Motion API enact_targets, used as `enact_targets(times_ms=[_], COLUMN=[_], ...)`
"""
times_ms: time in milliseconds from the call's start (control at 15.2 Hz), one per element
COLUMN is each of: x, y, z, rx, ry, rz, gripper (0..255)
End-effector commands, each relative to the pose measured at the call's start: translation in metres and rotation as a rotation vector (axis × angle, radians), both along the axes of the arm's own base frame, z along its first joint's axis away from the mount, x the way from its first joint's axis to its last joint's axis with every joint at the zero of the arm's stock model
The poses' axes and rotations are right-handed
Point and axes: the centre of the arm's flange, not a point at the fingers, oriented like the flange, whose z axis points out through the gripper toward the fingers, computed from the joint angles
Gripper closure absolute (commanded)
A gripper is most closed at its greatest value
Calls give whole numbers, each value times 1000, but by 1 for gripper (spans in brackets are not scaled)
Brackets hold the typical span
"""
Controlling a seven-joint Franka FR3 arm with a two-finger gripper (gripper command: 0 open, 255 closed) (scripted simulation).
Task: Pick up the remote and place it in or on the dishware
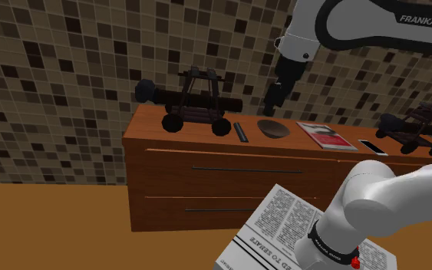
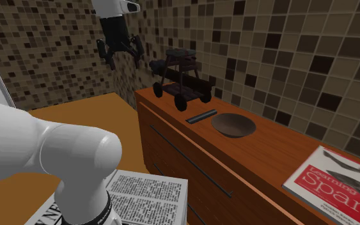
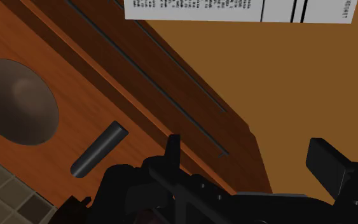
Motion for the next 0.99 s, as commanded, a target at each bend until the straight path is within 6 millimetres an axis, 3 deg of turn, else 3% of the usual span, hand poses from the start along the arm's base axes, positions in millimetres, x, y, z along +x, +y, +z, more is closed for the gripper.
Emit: enact_targets(times_ms=[0, 924], x=[0, 119], y=[0, -114], z=[0, -99], rx=[0, 88], ry=[0, 5], rz=[0, -379], gripper=[0, 0])
